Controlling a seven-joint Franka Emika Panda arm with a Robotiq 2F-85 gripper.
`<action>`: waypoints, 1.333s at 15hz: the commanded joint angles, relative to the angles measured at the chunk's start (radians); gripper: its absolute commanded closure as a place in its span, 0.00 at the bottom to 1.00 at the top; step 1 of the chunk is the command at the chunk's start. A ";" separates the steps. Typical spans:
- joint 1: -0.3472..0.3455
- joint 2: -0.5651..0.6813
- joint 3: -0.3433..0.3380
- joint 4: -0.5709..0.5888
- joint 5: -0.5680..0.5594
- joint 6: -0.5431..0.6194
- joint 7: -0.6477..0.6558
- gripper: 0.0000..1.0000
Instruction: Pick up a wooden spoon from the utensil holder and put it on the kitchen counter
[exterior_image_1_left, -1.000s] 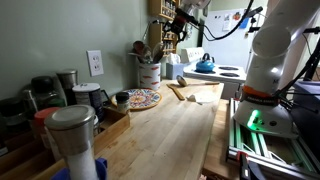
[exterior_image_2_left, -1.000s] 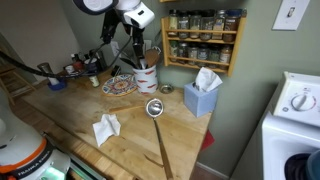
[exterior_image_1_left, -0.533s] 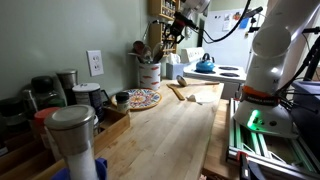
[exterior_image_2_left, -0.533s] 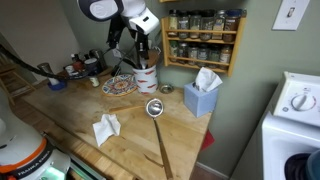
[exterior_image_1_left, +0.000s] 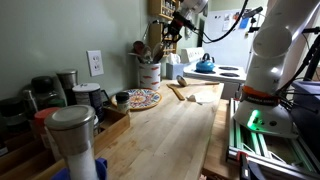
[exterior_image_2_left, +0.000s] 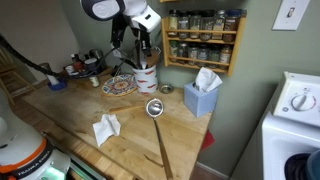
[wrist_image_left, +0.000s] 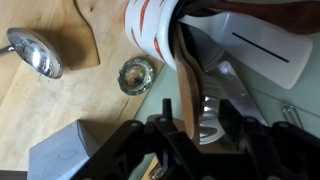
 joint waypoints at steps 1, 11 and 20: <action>0.023 0.032 -0.015 0.022 0.029 0.026 -0.064 0.60; 0.022 0.040 -0.038 0.036 0.034 0.006 -0.151 0.83; 0.038 -0.002 -0.032 0.044 0.031 -0.022 -0.198 0.98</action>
